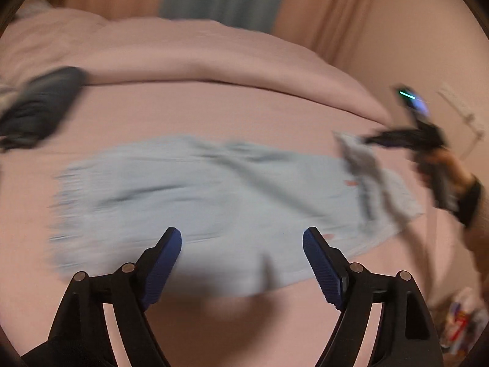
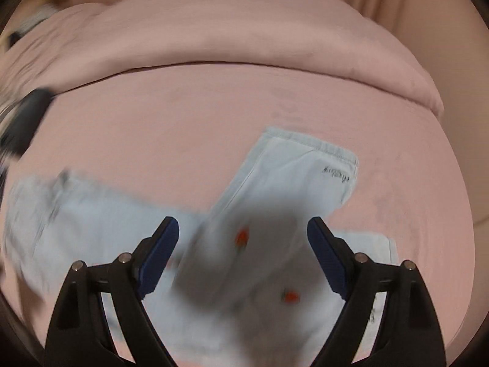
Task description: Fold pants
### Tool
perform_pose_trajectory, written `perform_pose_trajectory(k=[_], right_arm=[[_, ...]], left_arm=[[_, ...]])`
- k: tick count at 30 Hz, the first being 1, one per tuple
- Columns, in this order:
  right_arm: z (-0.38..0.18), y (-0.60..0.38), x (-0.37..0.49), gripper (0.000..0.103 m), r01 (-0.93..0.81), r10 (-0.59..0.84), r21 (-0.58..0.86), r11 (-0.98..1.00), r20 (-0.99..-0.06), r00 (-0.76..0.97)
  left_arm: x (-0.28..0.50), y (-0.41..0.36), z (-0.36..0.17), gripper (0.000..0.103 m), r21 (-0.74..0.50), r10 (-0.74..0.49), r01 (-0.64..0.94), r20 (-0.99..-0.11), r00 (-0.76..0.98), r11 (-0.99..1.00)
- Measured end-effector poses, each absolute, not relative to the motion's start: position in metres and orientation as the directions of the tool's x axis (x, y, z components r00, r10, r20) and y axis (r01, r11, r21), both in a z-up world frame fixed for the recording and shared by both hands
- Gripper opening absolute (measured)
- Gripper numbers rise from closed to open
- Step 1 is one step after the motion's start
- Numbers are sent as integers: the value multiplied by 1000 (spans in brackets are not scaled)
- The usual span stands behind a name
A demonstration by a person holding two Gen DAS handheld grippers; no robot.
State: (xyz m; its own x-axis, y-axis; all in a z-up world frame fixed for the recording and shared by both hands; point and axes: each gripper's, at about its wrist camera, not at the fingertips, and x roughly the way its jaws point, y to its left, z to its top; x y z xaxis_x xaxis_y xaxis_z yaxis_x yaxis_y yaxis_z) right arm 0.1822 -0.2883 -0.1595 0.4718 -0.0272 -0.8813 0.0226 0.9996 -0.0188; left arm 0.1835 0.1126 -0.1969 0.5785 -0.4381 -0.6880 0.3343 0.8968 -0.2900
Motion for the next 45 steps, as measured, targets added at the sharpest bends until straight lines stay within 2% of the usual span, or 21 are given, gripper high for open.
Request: perform_pose_trajectory(k=[4, 8, 10, 12, 13, 14, 15, 17, 18, 19, 20, 22, 26, 30, 33, 36, 38, 42, 45], right_arm=[[-184, -281, 231, 82, 51, -123, -113, 992, -915, 383], [-212, -287, 255, 52, 90, -157, -137, 986, -949, 273], [-222, -296, 260, 47, 119, -130, -103, 987, -962, 242], [-229, -301, 267, 36, 130, -120, -90, 987, -963, 242], [-230, -304, 269, 25, 135, -105, -73, 988, -964, 246], [-229, -308, 271, 10, 144, -73, -37, 989, -964, 254], [-228, -312, 272, 10, 147, -52, -14, 989, -964, 259], [-224, -321, 273, 6, 162, -12, 34, 986, -962, 274], [-221, -328, 272, 5, 174, 18, 71, 982, -957, 290], [-218, -333, 270, 5, 184, 43, 103, 977, -952, 304], [-215, -341, 268, 4, 197, 74, 143, 970, -944, 321], [-207, -354, 262, 4, 214, 141, 230, 949, -920, 364], [-184, -368, 248, 4, 214, 249, 380, 900, -851, 463], [-126, -391, 214, 4, 126, 369, 575, 809, -662, 652], [-100, -411, 161, 4, 97, 370, 635, 767, -560, 741], [-110, -432, 112, 4, 157, 311, 635, 756, -561, 767], [-136, -451, 81, 4, 232, 262, 600, 766, -621, 739], [-198, -474, 45, 8, 323, 261, 595, 736, -690, 675], [-226, -471, 25, 8, 368, 289, 630, 684, -697, 656]], left_arm=[[201, 34, -208, 82, -347, -559, 477, -707, 433, 808], [211, -35, -226, 82, -364, -601, 574, -743, 296, 734], [215, -62, -230, 82, -364, -605, 599, -752, 263, 713], [216, -79, -227, 82, -317, -580, 612, -759, 295, 725], [215, -84, -224, 80, -295, -573, 617, -756, 316, 729], [215, -88, -220, 71, -278, -569, 622, -751, 334, 732], [216, -92, -217, 65, -270, -565, 623, -752, 339, 734], [215, -101, -214, 33, -257, -557, 639, -764, 324, 725], [213, -105, -213, 25, -248, -553, 651, -772, 314, 717], [208, -110, -211, 13, -243, -555, 667, -775, 303, 704], [204, -114, -209, 10, -242, -558, 677, -775, 297, 696], [195, -120, -202, 6, -221, -552, 686, -775, 308, 693], [177, -118, -171, 6, -175, -544, 660, -733, 408, 730], [153, -120, -132, 6, -110, -538, 660, -685, 491, 743], [134, -131, -120, 6, -78, -530, 681, -694, 487, 728], [110, -156, -125, 6, -39, -505, 709, -729, 461, 704], [94, -170, -132, 6, -4, -470, 722, -762, 446, 692], [70, -172, -144, 6, 49, -418, 733, -795, 440, 679], [60, -167, -147, 6, 47, -418, 729, -793, 443, 683]])
